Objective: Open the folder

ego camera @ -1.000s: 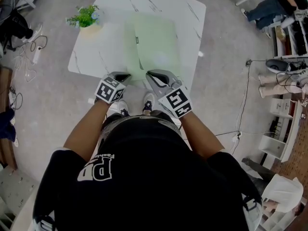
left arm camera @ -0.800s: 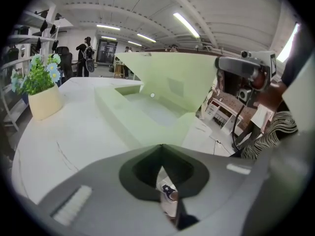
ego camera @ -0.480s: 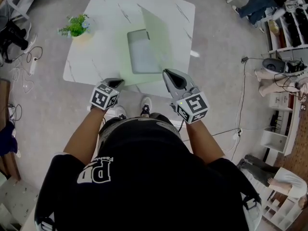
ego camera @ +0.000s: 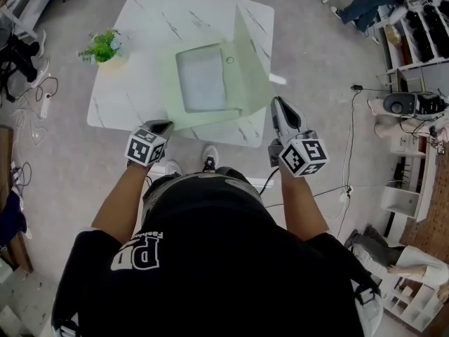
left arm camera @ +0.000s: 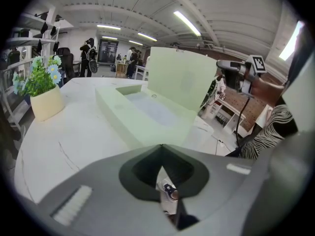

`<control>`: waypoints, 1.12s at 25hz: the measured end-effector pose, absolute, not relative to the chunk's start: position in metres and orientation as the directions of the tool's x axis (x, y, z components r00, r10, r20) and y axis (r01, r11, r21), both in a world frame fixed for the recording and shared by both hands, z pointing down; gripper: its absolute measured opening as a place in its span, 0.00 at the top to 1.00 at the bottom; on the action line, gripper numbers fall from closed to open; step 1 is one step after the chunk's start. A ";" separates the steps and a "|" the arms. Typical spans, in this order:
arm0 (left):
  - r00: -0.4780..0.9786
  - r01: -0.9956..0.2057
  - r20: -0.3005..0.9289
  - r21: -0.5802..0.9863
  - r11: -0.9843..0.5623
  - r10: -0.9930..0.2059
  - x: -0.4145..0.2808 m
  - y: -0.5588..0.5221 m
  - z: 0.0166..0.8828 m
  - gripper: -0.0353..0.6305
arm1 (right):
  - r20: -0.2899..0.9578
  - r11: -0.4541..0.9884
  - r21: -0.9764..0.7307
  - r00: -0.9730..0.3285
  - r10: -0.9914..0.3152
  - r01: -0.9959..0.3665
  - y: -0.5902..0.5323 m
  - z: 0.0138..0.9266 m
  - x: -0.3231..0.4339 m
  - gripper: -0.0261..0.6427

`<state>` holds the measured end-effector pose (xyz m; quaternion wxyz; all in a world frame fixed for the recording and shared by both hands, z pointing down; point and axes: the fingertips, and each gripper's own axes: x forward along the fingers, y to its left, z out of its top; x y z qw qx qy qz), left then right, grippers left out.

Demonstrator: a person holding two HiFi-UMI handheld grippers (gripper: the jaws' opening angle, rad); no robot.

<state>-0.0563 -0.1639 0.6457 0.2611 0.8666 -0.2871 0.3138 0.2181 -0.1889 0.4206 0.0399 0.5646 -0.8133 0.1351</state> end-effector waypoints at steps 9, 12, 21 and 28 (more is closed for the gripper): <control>0.611 -0.682 0.708 0.246 -0.689 -0.353 -0.055 -0.163 0.644 0.87 | 0.263 0.044 -0.357 -0.146 -0.954 -0.933 -0.199 0.450 0.332 0.96; 0.609 -0.691 0.707 0.249 -0.679 -0.360 -0.055 -0.164 0.644 0.87 | 0.287 -0.022 -0.415 -0.108 -0.952 -0.909 -0.200 0.468 0.358 0.96; 0.564 -0.726 0.726 0.208 -0.656 -0.394 -0.063 -0.177 0.646 0.86 | 0.379 -0.194 -0.531 -0.026 -0.925 -0.825 -0.204 0.536 0.409 0.96; 0.552 -0.748 0.727 0.216 -0.627 -0.409 -0.069 -0.182 0.643 0.87 | 0.496 -0.304 -0.502 0.018 -0.868 -0.810 -0.208 0.592 0.442 0.95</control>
